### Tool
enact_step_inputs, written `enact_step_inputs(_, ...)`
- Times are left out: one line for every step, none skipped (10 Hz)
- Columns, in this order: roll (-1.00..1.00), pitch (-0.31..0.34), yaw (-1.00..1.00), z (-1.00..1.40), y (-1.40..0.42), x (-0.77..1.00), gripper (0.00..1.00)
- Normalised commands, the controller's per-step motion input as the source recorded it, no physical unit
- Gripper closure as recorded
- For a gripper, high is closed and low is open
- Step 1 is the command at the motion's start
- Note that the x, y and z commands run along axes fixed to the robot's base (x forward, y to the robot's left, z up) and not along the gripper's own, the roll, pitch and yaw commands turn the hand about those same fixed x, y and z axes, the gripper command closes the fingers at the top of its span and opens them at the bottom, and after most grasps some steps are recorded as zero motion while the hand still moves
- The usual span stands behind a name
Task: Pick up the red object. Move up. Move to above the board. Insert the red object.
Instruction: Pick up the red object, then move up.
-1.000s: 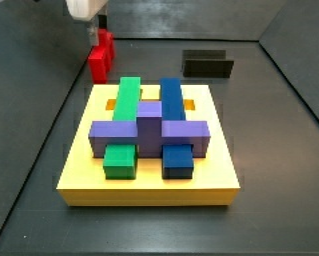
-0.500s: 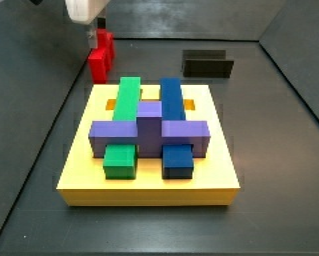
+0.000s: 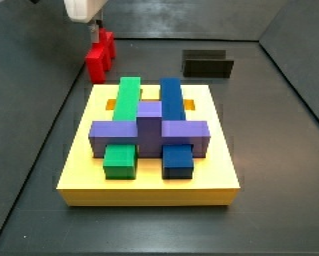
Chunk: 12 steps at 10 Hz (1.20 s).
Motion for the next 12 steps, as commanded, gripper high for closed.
enact_step_inputs(0.00,0.000,0.00,0.00,0.00,0.00,1.00)
enact_step_inputs(0.00,0.000,0.00,0.00,0.00,0.00,1.00)
enact_step_inputs(0.00,0.000,0.00,0.00,0.00,0.00,1.00)
enact_step_inputs(0.00,0.000,0.00,0.00,0.00,0.00,1.00)
enact_step_inputs(0.00,0.000,0.00,0.00,0.00,0.00,1.00)
enact_step_inputs(0.00,0.000,0.00,0.00,0.00,0.00,1.00)
enact_step_inputs(0.00,0.000,0.00,0.00,0.00,0.00,1.00)
enact_step_inputs(0.00,0.000,0.00,0.00,0.00,0.00,1.00)
enact_step_inputs(0.00,0.000,0.00,0.00,0.00,0.00,1.00)
enact_step_inputs(0.00,0.000,0.00,0.00,0.00,0.00,1.00)
enact_step_inputs(0.00,0.000,0.00,0.00,0.00,0.00,1.00)
enact_step_inputs(0.00,0.000,0.00,0.83,0.00,0.00,1.00)
